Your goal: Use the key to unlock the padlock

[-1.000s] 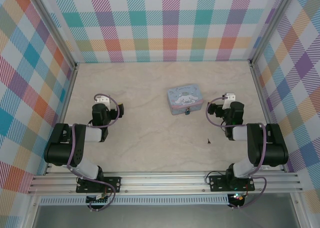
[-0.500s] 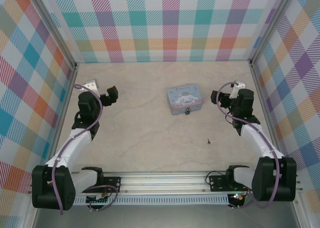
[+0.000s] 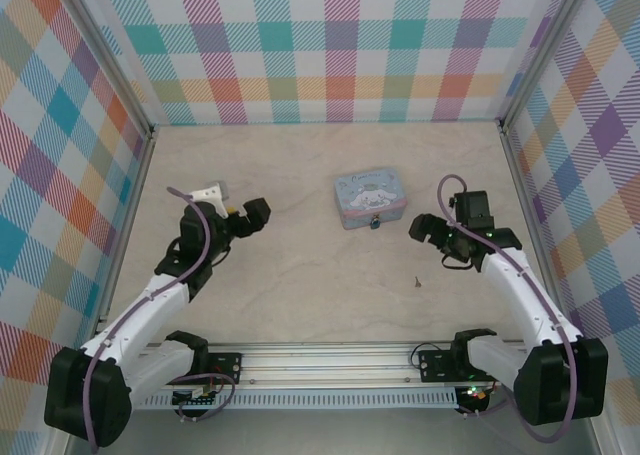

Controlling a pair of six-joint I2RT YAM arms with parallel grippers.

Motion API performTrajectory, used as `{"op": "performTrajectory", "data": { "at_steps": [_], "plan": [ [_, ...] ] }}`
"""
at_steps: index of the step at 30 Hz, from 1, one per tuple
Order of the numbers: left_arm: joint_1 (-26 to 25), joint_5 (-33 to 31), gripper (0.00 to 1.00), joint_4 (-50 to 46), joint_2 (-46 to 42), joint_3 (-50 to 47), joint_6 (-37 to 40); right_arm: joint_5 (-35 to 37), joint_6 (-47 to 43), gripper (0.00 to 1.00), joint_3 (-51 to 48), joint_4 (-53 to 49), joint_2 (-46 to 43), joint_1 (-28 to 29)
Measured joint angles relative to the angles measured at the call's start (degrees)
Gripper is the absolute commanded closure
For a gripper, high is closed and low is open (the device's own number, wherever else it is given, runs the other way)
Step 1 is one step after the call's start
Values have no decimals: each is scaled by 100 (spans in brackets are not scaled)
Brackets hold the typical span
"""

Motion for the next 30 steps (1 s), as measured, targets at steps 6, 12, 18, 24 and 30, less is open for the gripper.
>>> {"op": "performTrajectory", "data": {
  "at_steps": [6,12,18,24,30],
  "plan": [
    [-660,-17,1,258,291,-74,-203,195,557,22,-59,-857,2,490],
    [-815,-48,1,474,584,-74,-216,214,957,35,-448,-1141,179,706],
    [-876,-46,1,479,743,-74,-195,188,1255,41,-586,-1082,538,824],
    [-918,-48,1,483,754,-74,-192,192,1467,48,-645,-874,833,876],
    [-918,-55,0,516,754,-74,-190,212,1576,54,-723,-695,931,911]
  ]
}}
